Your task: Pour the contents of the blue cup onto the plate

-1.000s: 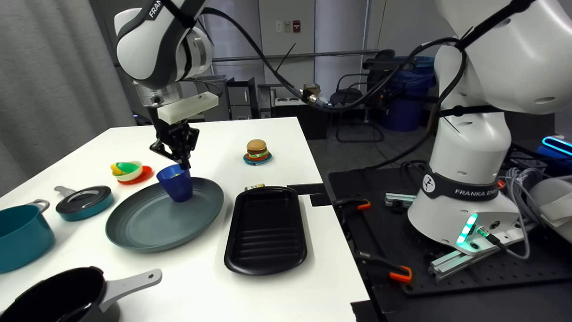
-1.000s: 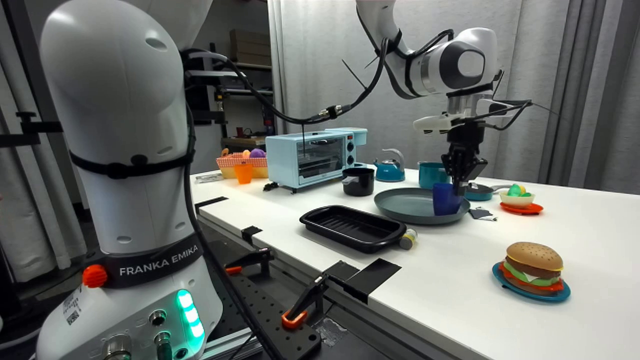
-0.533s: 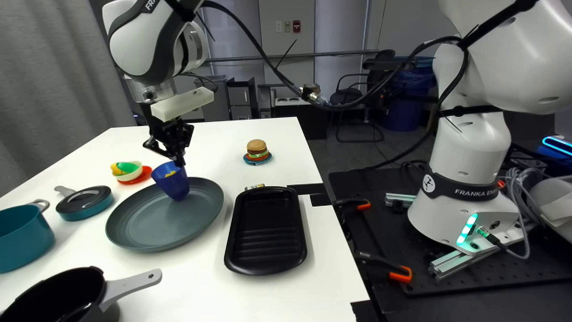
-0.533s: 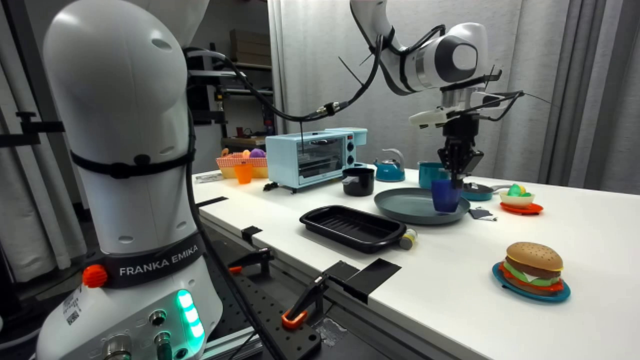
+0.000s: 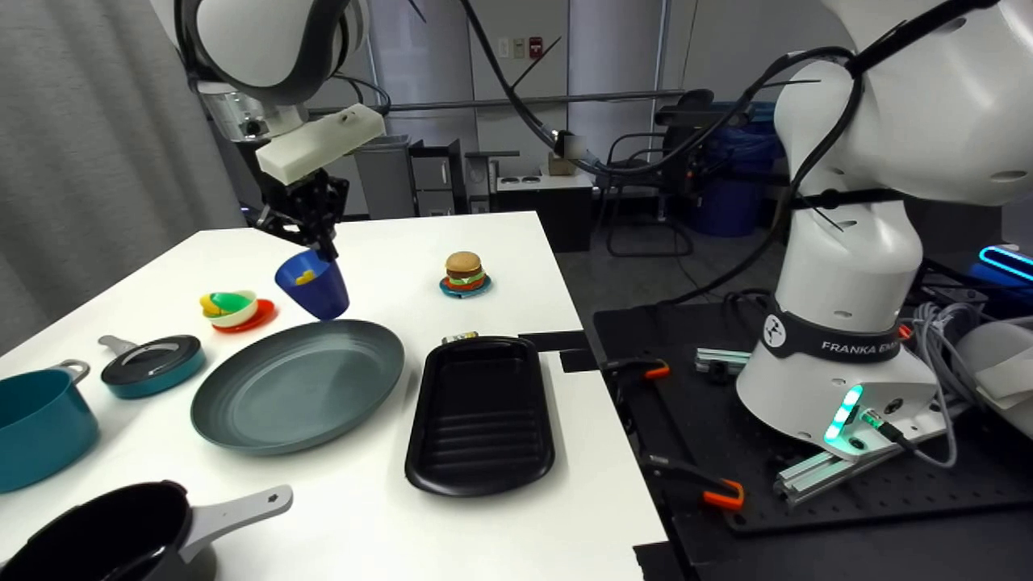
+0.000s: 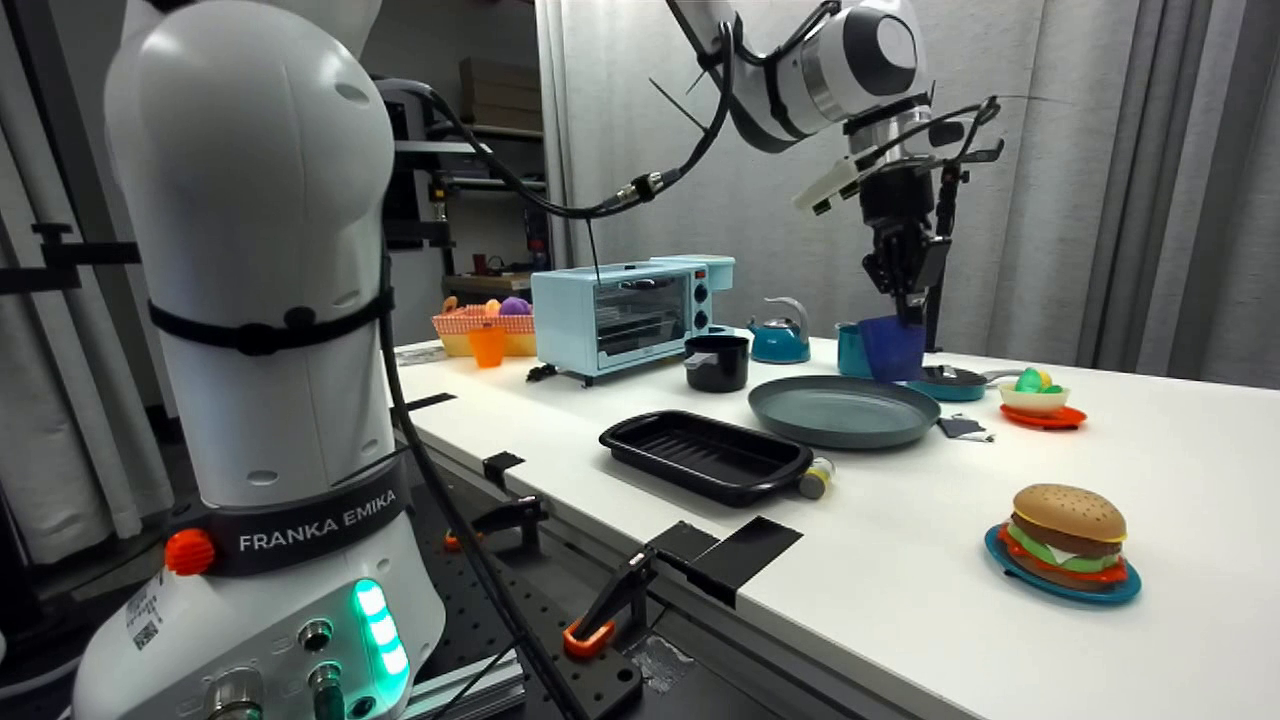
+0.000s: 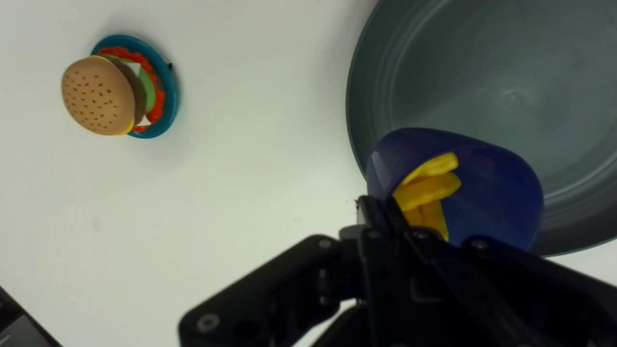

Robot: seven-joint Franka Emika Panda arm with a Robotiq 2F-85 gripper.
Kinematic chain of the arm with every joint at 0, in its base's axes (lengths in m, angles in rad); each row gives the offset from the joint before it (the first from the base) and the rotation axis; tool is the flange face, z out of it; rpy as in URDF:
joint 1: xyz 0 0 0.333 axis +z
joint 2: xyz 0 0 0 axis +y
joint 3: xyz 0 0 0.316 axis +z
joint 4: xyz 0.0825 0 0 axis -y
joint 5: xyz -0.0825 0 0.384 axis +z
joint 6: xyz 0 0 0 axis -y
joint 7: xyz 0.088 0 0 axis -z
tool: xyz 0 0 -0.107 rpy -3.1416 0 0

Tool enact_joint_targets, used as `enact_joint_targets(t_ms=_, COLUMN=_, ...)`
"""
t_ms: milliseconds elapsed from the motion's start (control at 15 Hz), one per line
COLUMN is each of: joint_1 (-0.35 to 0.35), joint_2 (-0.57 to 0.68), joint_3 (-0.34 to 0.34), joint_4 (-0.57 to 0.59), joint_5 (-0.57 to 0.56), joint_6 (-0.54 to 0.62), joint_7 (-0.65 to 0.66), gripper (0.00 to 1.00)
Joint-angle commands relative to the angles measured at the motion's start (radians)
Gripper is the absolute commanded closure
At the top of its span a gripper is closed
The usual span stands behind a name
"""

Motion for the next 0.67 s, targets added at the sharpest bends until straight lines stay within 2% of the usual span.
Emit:
enact_joint_targets(t_ms=0, joint_1=0.043, joint_2=-0.101, joint_3=-0.002, joint_4=-0.056, joint_5=-0.125, joint_6=-0.101, joint_7=0.110, gripper=0.99)
enact_joint_targets(t_ms=267, joint_1=0.054, joint_2=-0.101, joint_3=0.037, joint_4=-0.034, joint_5=-0.239, joint_6=-0.227, joint_7=0.154, gripper=0.99)
enact_joint_targets(t_ms=600, joint_1=0.058, joint_2=-0.025, joint_3=0.074, joint_4=0.033, joint_5=-0.340, joint_6=-0.333, joint_7=0.145, gripper=0.99)
